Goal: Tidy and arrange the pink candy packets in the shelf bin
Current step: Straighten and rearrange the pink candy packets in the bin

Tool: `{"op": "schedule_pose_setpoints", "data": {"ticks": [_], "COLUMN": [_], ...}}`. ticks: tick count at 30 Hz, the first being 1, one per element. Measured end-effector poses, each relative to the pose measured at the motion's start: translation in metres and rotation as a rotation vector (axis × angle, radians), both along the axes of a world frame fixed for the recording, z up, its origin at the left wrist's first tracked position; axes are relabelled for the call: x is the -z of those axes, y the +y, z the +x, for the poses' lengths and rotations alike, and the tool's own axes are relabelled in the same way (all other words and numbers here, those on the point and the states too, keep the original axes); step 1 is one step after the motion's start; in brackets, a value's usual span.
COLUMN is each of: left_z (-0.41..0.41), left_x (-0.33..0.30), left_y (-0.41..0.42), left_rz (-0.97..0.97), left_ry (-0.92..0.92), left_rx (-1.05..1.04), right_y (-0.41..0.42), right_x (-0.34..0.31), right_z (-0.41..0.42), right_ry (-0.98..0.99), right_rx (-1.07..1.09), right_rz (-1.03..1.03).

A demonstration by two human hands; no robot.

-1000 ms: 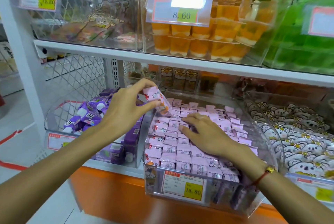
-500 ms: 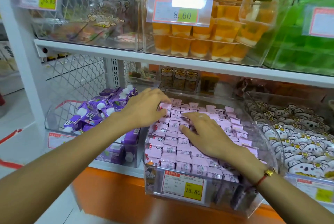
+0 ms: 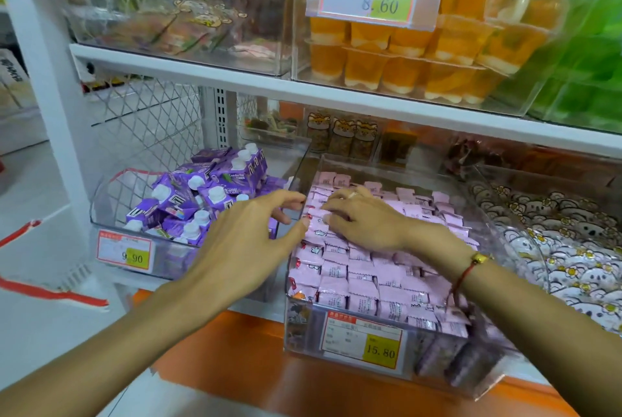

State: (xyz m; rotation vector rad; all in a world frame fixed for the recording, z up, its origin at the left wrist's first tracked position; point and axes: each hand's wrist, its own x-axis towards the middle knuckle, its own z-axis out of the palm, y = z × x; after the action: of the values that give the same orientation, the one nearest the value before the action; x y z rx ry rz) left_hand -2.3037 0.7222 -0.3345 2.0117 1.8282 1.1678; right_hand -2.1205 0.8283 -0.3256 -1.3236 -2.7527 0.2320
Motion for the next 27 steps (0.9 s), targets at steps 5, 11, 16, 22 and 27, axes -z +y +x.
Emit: {"op": "schedule_pose_setpoints", "data": {"ticks": [5,11,16,22,27], "left_z": [0.004,0.009,0.009,0.009,0.009], "left_x": [0.012,0.019,0.019,0.015,0.013], "left_y": [0.005,0.005,0.005,0.005,0.003], "left_rz": [-0.037,-0.064,-0.079,-0.095,-0.100], "left_ry": [-0.135,-0.310,-0.354,-0.350,-0.349], "left_rx": [0.076,0.101,0.102,0.105,0.110], "right_y": [0.028,0.042,0.042,0.035,0.026], "right_x": [-0.013,0.004,0.010,0.013,-0.007], "right_z": [-0.007,-0.019,-0.024,-0.020,-0.025], "right_ry": [0.259,0.226,0.190,0.354,0.643], "right_rx": [0.150,0.234,0.207,0.207,0.247], "right_rz": [-0.008,0.146,0.313,0.348,0.344]}}
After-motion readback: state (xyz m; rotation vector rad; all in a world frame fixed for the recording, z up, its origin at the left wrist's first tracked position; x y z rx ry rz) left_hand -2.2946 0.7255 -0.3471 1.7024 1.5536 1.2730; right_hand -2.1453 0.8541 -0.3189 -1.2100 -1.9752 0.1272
